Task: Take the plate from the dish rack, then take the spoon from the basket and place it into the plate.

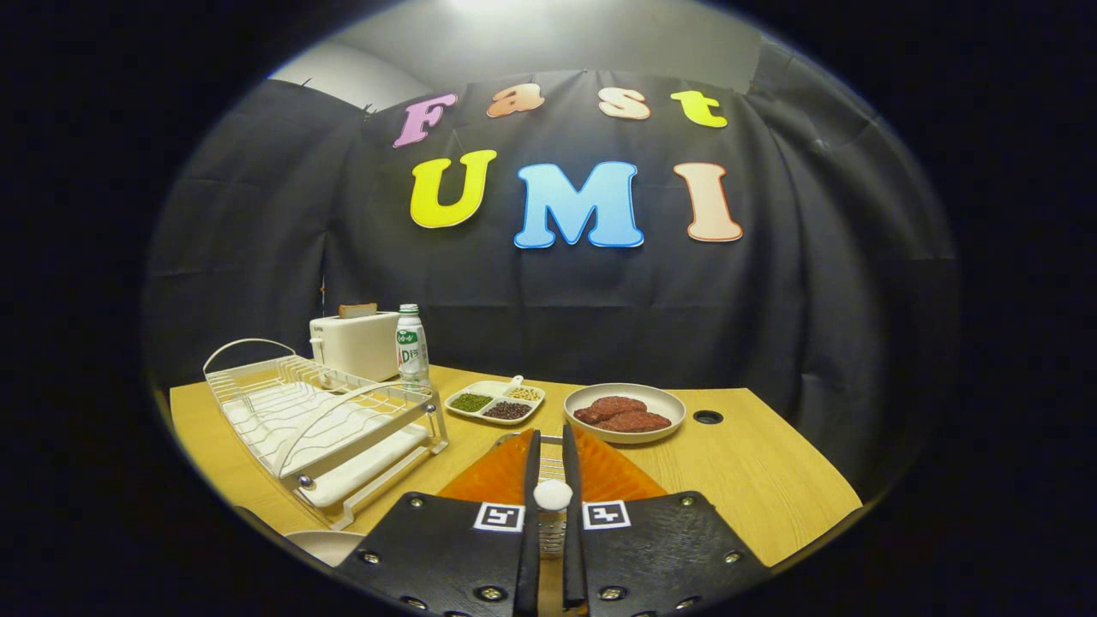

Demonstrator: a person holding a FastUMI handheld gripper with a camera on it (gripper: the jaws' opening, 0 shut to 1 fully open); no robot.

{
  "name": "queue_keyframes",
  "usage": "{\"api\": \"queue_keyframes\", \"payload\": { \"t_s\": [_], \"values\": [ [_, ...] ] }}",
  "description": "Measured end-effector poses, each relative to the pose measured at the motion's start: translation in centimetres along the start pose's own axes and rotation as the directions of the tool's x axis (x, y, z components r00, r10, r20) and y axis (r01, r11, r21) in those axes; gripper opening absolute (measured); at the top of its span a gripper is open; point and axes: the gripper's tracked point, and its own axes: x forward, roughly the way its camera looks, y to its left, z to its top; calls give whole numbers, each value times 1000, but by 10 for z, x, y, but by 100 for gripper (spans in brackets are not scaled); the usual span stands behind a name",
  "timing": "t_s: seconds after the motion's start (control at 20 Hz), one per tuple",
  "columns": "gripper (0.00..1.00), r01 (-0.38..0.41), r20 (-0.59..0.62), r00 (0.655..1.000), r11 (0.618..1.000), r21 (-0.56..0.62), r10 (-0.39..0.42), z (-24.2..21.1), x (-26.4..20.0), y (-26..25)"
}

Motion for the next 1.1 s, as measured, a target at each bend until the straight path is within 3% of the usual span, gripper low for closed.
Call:
{"api": "queue_keyframes", "payload": {
  "t_s": [0.45,0.65,1.1],
  "values": [
    [10,46,36,998,999,-16,-46,62,-20,-8],
    [10,63,39,997,998,-21,-62,101,-46,-15],
    [10,121,9,993,992,-19,-121,142,-102,-21]
  ]
}}
